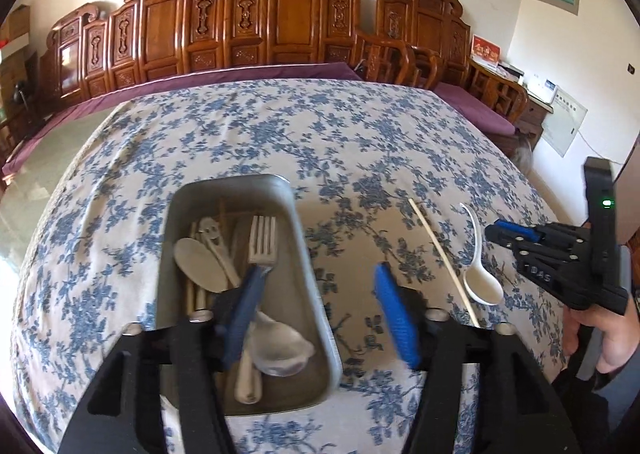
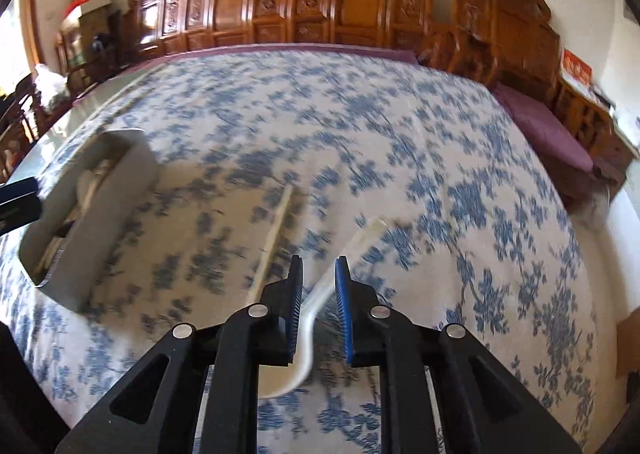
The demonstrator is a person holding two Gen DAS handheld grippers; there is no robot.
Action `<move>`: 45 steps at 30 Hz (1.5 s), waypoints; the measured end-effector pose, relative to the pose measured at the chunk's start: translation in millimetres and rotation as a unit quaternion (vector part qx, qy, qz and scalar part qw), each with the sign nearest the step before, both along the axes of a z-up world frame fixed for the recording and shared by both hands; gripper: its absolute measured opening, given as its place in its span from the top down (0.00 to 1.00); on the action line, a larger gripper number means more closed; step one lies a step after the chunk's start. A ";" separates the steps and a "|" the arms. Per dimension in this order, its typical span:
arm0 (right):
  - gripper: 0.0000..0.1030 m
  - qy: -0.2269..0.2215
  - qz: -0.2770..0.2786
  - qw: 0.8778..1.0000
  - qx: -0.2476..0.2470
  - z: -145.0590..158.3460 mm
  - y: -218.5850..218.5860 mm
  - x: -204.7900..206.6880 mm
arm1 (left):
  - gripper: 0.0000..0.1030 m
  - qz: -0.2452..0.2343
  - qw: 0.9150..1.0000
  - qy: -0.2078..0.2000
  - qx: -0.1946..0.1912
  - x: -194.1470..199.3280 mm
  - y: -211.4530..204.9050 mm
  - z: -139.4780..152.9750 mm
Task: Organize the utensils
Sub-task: 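Grasp a white plastic spoon by its handle with the right tool, then grasp the wooden chopstick on the cloth with the left tool while the right tool holds the white spoon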
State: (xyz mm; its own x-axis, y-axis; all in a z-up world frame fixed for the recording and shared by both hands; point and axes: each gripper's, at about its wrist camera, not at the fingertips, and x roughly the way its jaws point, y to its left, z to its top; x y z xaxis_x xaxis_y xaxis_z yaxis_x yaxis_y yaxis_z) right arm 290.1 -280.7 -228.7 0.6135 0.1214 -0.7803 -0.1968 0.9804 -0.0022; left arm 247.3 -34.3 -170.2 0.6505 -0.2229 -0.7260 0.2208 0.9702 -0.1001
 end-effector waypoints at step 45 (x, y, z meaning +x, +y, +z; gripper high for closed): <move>0.94 0.023 -0.007 0.999 0.022 -20.8 -37.7 0.7 | 0.43 -0.105 0.993 0.025 0.056 -18.8 -110.7 -31.4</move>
State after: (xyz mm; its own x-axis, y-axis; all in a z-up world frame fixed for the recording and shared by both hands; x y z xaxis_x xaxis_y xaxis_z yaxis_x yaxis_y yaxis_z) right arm 290.8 -318.4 -249.5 0.5785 0.1482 -0.8021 -0.1815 0.9821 0.0505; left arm 228.5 -145.0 -201.6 0.5607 -0.2653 -0.7843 0.4165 0.9091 -0.0097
